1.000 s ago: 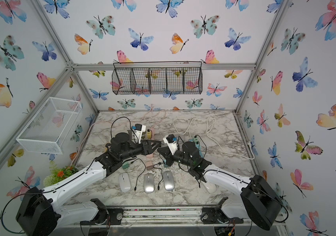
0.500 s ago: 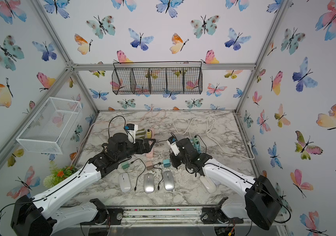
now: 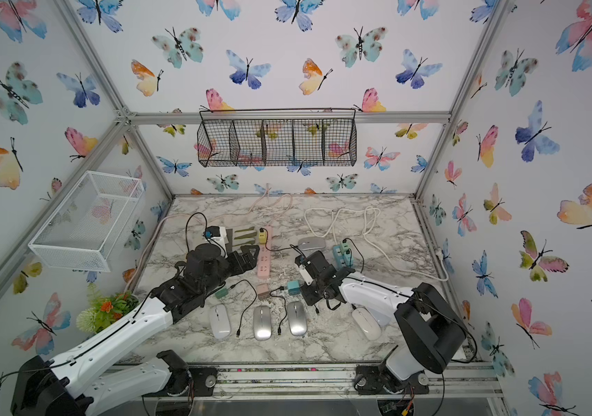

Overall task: Unplug the wireless mouse
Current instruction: Place the power cord at the center of the board.

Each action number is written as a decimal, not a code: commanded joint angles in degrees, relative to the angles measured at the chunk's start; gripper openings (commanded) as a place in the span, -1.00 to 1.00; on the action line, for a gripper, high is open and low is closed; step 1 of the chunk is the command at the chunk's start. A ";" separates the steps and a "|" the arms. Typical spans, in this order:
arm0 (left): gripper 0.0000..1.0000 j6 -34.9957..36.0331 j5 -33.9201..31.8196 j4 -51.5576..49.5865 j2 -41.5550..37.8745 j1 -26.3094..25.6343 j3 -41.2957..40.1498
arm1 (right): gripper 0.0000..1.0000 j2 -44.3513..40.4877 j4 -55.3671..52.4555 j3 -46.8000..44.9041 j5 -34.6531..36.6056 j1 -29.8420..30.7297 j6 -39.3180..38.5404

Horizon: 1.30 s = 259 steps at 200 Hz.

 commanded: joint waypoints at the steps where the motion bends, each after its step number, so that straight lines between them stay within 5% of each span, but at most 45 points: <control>1: 0.97 0.51 -2.37 1.66 -1.10 0.45 0.25 | -0.97 -0.51 -0.96 -1.18 -4.26 -0.03 1.16; 67: 0.97 3.42 -2.02 1.12 0.85 0.45 2.12 | -0.94 -0.09 -1.40 -4.13 -6.38 -0.02 4.89; 135: 0.97 6.04 -0.80 -0.88 1.44 0.39 2.43 | -0.11 0.18 -0.76 -2.56 -2.98 -0.04 4.66; 196: 0.96 6.98 8.59 3.30 4.54 2.20 0.88 | 0.34 -9.26 9.40 -4.47 10.07 -0.57 -2.87; 259: 0.97 5.17 22.30 7.07 10.85 10.04 2.83 | 0.80 8.85 3.34 15.92 2.20 -11.04 -20.37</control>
